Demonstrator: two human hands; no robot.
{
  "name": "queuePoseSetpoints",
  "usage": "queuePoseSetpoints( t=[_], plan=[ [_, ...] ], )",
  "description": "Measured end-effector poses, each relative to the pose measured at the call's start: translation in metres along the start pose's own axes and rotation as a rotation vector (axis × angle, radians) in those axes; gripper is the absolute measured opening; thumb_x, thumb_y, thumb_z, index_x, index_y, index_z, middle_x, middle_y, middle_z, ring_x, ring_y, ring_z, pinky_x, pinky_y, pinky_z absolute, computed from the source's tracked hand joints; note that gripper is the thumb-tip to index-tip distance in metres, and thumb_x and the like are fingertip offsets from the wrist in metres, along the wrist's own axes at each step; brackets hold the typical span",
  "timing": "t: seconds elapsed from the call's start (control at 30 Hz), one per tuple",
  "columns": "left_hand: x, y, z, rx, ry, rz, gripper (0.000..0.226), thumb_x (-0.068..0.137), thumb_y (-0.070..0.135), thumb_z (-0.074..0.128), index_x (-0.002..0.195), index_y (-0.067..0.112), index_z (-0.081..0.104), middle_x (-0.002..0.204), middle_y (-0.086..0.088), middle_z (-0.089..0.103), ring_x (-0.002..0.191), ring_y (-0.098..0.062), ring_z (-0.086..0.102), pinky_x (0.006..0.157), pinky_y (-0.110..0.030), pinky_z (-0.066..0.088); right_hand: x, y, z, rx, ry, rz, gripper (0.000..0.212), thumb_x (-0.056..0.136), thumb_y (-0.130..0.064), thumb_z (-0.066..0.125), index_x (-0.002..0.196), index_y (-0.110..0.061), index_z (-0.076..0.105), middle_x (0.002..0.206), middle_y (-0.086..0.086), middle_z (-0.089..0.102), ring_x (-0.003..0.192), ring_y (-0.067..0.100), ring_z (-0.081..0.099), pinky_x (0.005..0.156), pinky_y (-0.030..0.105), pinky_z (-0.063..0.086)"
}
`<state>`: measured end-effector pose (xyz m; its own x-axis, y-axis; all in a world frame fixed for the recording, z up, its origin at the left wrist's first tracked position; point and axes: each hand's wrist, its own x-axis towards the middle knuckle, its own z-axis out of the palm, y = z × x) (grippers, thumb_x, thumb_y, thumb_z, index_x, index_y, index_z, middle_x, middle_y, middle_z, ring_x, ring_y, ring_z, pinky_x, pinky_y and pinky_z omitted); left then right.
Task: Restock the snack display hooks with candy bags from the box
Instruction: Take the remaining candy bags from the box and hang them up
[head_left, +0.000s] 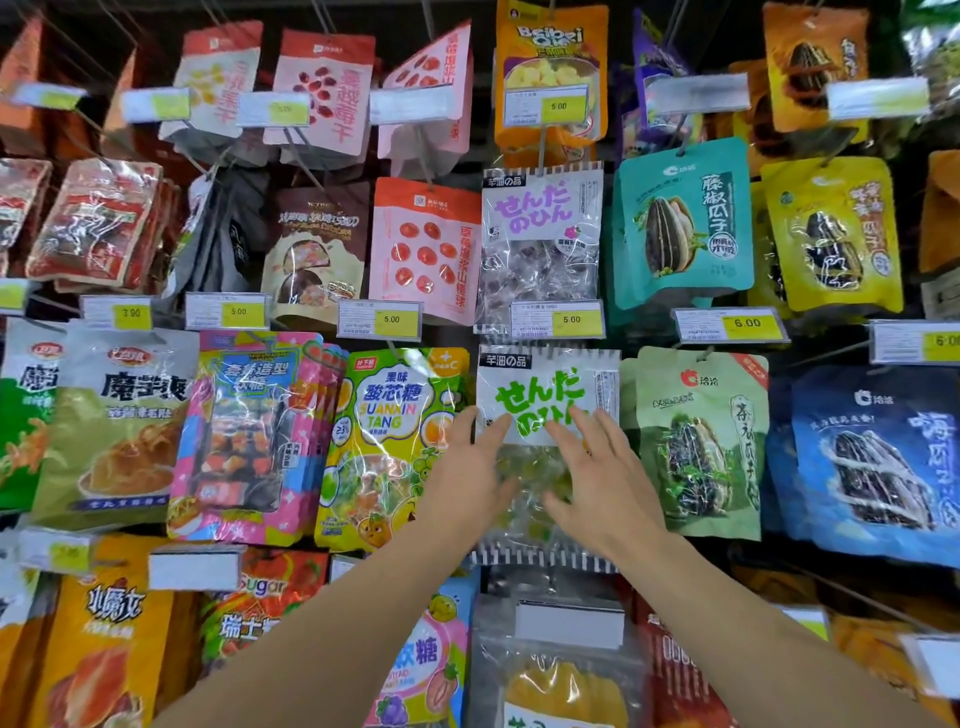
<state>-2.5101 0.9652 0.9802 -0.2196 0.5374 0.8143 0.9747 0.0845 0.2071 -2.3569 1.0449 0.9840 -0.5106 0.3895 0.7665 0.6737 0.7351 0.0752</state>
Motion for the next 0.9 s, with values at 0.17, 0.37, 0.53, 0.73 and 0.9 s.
queuePoseSetpoints(
  t=[0.17, 0.37, 0.53, 0.73, 0.9],
  plan=[
    [0.002, 0.002, 0.005, -0.005, -0.028, -0.017, 0.075, 0.091, 0.036, 0.065, 0.153, 0.031, 0.023, 0.161, -0.007, 0.005, 0.116, -0.030, 0.057, 0.092, -0.037, 0.051, 0.002, 0.001, 0.000, -0.017, -0.010, 0.017, 0.079, 0.093, -0.051, 0.053, 0.156, -0.033, 0.009, 0.165, -0.004, -0.004, 0.151, 0.021, -0.013, 0.122, 0.040, 0.011],
    [0.005, 0.002, 0.004, -0.018, -0.056, -0.040, 0.076, 0.091, 0.036, 0.066, 0.153, 0.031, 0.022, 0.161, -0.006, 0.004, 0.116, -0.029, 0.058, 0.091, -0.038, 0.052, 0.002, -0.002, -0.002, -0.021, -0.016, 0.024, 0.079, 0.093, -0.052, 0.053, 0.156, -0.032, 0.010, 0.165, -0.003, -0.003, 0.151, 0.022, -0.012, 0.122, 0.042, 0.011],
    [0.004, -0.001, -0.009, 0.047, -0.011, -0.047, 0.070, 0.090, 0.039, 0.061, 0.151, 0.032, 0.027, 0.159, -0.001, 0.020, 0.121, -0.028, 0.055, 0.087, -0.043, 0.054, 0.002, -0.005, -0.006, -0.051, -0.002, 0.024, 0.078, 0.092, -0.055, 0.051, 0.156, -0.033, 0.011, 0.165, -0.002, 0.001, 0.152, 0.023, -0.007, 0.123, 0.041, 0.006],
    [0.003, -0.010, -0.030, 0.014, 0.055, -0.022, 0.057, 0.089, 0.040, 0.060, 0.143, 0.029, 0.044, 0.139, 0.002, 0.053, 0.118, -0.025, 0.057, 0.086, -0.044, 0.054, 0.003, -0.012, -0.013, -0.057, 0.001, 0.027, 0.077, 0.092, -0.057, 0.050, 0.155, -0.032, 0.014, 0.165, -0.002, 0.007, 0.152, 0.024, -0.003, 0.122, 0.040, 0.004],
    [0.000, -0.022, -0.042, -0.101, 0.085, -0.001, 0.043, 0.086, 0.039, 0.064, 0.127, 0.027, 0.058, 0.115, -0.001, 0.066, 0.104, -0.024, 0.063, 0.080, -0.038, 0.055, -0.001, -0.015, -0.012, -0.083, 0.004, 0.040, 0.076, 0.090, -0.055, 0.052, 0.154, -0.032, 0.018, 0.163, -0.002, 0.015, 0.151, 0.025, 0.006, 0.124, 0.043, 0.007]
  ],
)
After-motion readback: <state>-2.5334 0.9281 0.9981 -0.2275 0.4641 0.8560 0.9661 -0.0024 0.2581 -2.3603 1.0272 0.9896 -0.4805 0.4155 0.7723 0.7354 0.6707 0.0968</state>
